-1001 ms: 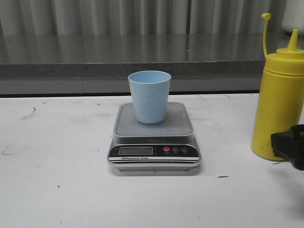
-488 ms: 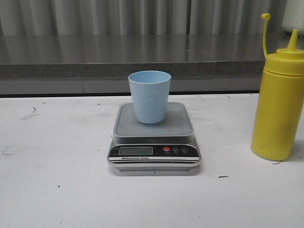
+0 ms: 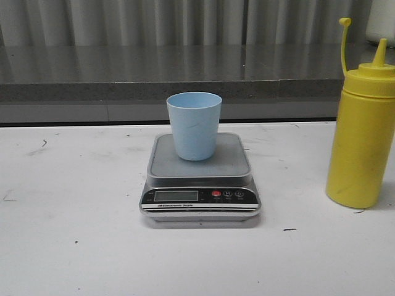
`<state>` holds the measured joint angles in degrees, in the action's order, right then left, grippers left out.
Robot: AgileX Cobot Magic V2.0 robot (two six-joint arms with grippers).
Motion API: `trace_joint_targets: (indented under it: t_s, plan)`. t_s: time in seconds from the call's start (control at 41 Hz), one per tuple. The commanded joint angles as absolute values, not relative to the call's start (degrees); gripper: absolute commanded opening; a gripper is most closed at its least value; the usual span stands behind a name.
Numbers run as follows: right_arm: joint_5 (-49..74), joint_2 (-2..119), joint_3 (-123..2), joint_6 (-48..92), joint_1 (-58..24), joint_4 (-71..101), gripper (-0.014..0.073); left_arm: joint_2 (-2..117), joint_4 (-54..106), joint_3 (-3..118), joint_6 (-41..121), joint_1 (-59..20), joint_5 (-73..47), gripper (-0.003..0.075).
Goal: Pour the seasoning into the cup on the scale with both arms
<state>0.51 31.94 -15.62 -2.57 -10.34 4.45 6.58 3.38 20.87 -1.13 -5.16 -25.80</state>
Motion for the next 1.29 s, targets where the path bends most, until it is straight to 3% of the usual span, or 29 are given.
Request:
trace_joint_targets:
  t_s: [0.0, 0.391, 1.27]
  plan:
    - [1.0, 27.2, -17.7, -1.5, -10.0, 3.1, -0.0069, 7.1, 4.0, 22.3, -1.5, -5.1, -21.2, -0.0020]
    - [12.3, 8.8, -17.7, -1.5, -10.0, -1.1, -0.0069, 7.1, 4.0, 22.3, -1.5, -5.1, -21.2, -0.0020]
    - [12.1, 7.9, -17.7, -1.5, -10.0, -1.1, -0.0069, 7.1, 4.0, 22.3, -1.5, -5.1, -21.2, -0.0020]
